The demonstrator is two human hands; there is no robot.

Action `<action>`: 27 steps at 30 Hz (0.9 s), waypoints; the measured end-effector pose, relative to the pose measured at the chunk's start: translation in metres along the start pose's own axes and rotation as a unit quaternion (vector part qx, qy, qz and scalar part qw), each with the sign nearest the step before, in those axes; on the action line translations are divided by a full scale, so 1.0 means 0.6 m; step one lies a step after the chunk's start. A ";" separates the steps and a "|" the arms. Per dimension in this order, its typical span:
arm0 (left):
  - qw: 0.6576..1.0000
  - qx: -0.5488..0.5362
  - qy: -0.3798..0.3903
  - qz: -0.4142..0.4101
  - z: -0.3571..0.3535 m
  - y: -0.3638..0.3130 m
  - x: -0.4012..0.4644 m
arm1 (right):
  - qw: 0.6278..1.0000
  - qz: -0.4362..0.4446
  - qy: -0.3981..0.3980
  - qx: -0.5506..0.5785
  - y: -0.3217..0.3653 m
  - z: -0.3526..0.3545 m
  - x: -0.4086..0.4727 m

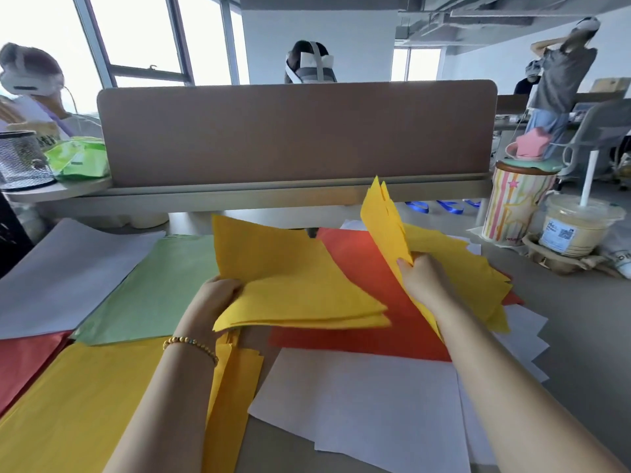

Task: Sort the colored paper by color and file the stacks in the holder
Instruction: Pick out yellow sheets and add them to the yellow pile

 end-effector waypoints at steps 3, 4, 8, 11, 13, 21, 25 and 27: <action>0.997 -0.005 0.074 -0.029 -0.034 -0.012 -0.006 | 0.997 0.023 0.042 0.058 0.021 0.014 -0.002; 0.995 0.000 0.095 -0.034 -0.040 -0.014 -0.009 | 0.996 0.037 0.062 0.054 0.031 0.016 -0.005; 0.988 0.018 0.148 -0.035 -0.063 -0.024 -0.014 | 0.981 0.122 0.147 -0.040 0.079 0.007 -0.035; 0.985 0.072 0.151 -0.045 -0.078 -0.040 -0.016 | 0.967 0.177 0.172 -0.059 0.113 0.000 -0.072; 0.984 0.071 0.157 -0.042 -0.081 -0.049 -0.027 | 0.959 0.200 0.189 -0.062 0.121 0.003 -0.094; 0.974 -0.206 0.089 0.035 -0.051 -0.008 -0.113 | 0.889 0.205 0.390 -0.128 0.062 -0.032 -0.201; 0.972 -0.176 0.138 0.070 -0.060 0.017 -0.154 | 0.879 0.201 0.412 -0.133 0.033 -0.056 -0.241; 0.980 -0.127 0.133 0.070 -0.064 0.026 -0.170 | 0.893 0.199 0.361 -0.179 0.015 -0.054 -0.231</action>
Point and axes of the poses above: each hand's wrist, its own x-axis towards the middle knuckle, its own z-axis out of the back of the hand, y = z × x, the point moved 9 cm from there along x, towards the middle knuckle, and after that the axes turned 4 degrees about -z, right-handed, at the moved point
